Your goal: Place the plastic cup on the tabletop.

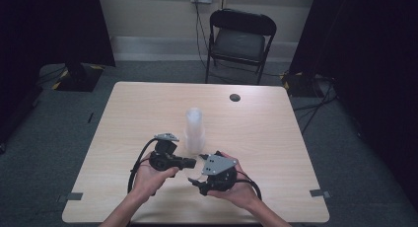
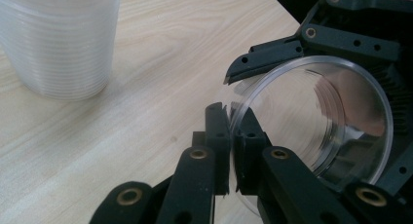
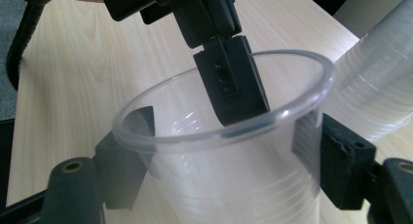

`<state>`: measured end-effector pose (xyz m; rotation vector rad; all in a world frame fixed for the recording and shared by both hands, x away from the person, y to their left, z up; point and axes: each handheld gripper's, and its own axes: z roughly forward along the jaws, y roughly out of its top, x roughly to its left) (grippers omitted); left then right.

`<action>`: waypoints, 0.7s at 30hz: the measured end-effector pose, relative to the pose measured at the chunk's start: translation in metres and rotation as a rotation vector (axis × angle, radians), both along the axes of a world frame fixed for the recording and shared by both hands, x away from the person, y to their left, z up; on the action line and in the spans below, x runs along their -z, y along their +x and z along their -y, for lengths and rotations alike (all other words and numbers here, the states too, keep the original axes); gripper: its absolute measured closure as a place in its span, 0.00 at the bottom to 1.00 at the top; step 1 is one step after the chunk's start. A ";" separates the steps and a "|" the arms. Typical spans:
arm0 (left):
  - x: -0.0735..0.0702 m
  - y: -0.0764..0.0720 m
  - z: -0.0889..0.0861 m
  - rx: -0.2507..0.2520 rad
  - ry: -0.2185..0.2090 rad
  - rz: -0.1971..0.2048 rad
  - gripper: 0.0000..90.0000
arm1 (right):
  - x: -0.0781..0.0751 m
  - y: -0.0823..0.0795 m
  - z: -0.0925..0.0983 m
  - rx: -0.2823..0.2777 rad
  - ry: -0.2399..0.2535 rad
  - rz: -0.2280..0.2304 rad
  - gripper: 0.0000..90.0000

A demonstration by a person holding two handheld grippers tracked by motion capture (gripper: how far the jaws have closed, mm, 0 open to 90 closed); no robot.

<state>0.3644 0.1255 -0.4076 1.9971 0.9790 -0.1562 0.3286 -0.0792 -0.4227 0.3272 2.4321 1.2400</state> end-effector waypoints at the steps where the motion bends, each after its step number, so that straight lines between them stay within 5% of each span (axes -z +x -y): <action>1: 0.000 0.000 0.000 0.000 0.006 -0.004 0.97 | 0.000 0.000 -0.001 -0.004 -0.003 -0.001 0.26; 11: 0.002 0.002 0.003 0.001 0.012 -0.023 0.97 | 0.001 -0.003 -0.002 -0.025 -0.018 0.035 0.30; 21: -0.002 0.000 -0.003 0.003 -0.051 0.044 0.91 | -0.002 0.000 0.004 -0.005 0.021 0.018 0.33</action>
